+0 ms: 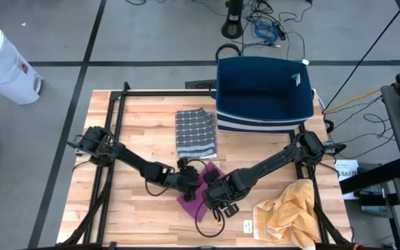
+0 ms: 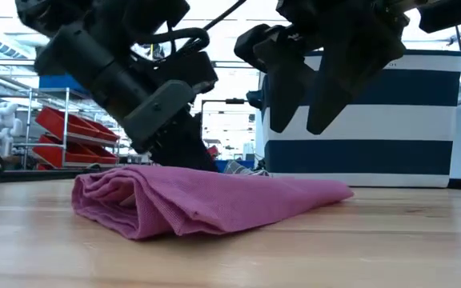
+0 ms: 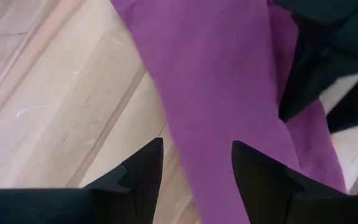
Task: Fold towel
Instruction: Fold the pink towel
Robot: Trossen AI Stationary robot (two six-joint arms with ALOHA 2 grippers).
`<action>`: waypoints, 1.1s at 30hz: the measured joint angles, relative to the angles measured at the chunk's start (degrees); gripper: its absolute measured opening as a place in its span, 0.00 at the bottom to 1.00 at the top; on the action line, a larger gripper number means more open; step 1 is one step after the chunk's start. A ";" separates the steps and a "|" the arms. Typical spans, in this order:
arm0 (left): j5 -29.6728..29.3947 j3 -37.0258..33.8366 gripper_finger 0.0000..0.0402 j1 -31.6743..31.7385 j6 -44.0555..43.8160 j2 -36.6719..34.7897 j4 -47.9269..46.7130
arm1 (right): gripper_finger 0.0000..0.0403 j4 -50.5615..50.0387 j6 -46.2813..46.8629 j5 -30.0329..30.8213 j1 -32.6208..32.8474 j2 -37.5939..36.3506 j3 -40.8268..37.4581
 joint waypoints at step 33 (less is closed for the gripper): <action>11.70 3.62 0.50 -3.29 -8.78 -4.80 -18.12 | 0.43 -4.58 -12.79 -3.20 -14.74 4.10 -0.02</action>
